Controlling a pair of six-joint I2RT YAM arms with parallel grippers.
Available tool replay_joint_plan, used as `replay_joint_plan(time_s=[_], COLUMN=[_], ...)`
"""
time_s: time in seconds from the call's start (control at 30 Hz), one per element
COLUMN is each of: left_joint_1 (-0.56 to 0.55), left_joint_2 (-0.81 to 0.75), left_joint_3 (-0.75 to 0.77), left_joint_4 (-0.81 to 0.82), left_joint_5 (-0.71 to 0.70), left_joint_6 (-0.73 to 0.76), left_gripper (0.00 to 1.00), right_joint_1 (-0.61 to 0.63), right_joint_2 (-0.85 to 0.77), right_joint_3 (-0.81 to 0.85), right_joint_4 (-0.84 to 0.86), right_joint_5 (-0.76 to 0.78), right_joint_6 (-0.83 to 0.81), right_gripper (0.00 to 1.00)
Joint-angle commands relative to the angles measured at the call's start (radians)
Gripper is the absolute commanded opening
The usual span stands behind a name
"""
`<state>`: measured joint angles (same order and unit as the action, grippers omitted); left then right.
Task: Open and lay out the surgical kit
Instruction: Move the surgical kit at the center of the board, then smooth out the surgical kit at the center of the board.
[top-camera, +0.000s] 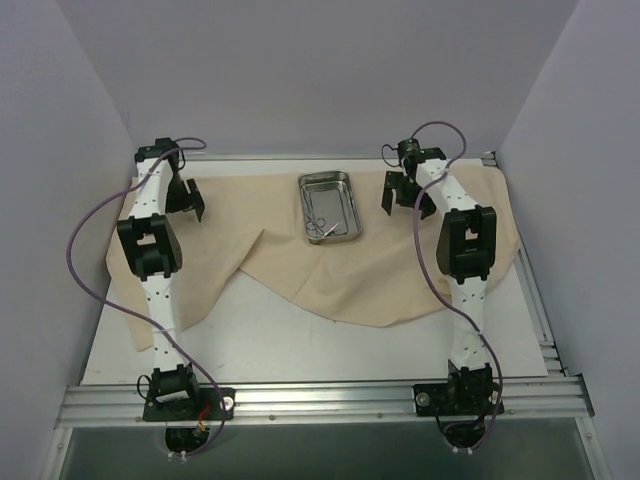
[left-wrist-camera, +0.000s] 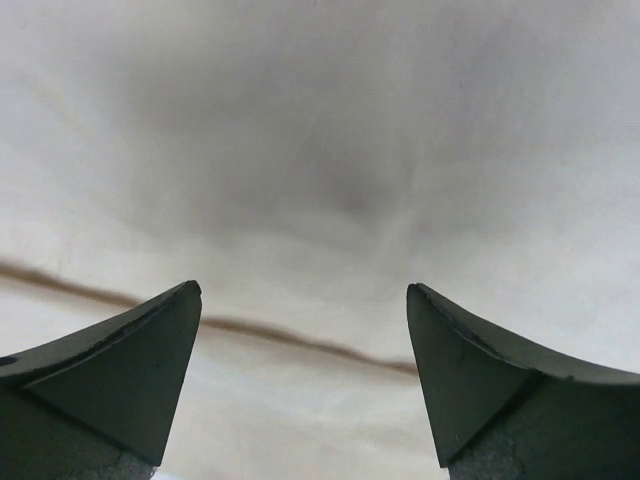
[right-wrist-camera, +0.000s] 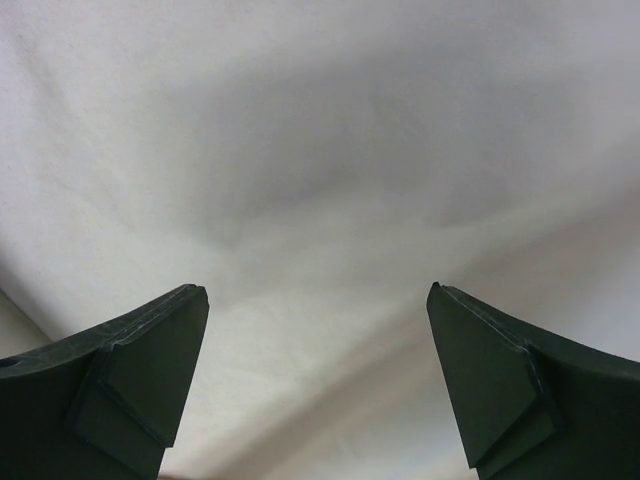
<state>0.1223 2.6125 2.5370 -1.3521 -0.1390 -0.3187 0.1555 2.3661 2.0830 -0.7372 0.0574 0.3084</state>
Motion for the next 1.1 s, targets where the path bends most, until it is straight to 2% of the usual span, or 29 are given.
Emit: replay_joint_plan(time_s=[0.0,0.1,0.13,0.27,0.47,0.67,0.83,1.07], left_joint_1=[0.001,-0.026,-0.03,-0.049,-0.059,-0.058,-0.059,-0.058], left_joint_2=[-0.265,-0.432,-0.466,-0.603,-0.814,-0.904,-0.898,-0.893], left_joint_3=[-0.096,-0.242,-0.356,-0.599,-0.944,-1.035,-1.0,-0.972], left_joint_4=[0.04,0.108,0.155,0.195,0.278,0.288,0.271,0.26], left_joint_5=[-0.022,0.004,0.016,0.096,0.173,0.2,0.21,0.219], left_joint_6=[-0.028,-0.043,-0.043,-0.062,-0.066,-0.056,-0.048,-0.048], left_gripper=[0.93,0.93,0.93,0.89,0.89,0.88,0.87,0.85], right_joint_1=[-0.014,-0.028,-0.039,-0.069,-0.096,-0.151,-0.149,-0.151], right_joint_2=[-0.194,-0.329,-0.364,-0.534,-0.637,-0.691,-0.696,-0.657], right_joint_3=[0.051,-0.072,-0.162,-0.361,-0.53,-0.669,-0.761,-0.77], right_joint_4=[-0.2,-0.277,-0.3,-0.346,-0.41,-0.366,-0.323,-0.289], right_joint_5=[0.174,0.214,0.229,0.228,0.254,0.196,0.179,0.171], right_joint_6=[0.006,0.038,0.05,0.077,0.115,0.13,0.129,0.12], right_gripper=[0.99,1.0,0.99,0.95,0.94,0.9,0.87,0.82])
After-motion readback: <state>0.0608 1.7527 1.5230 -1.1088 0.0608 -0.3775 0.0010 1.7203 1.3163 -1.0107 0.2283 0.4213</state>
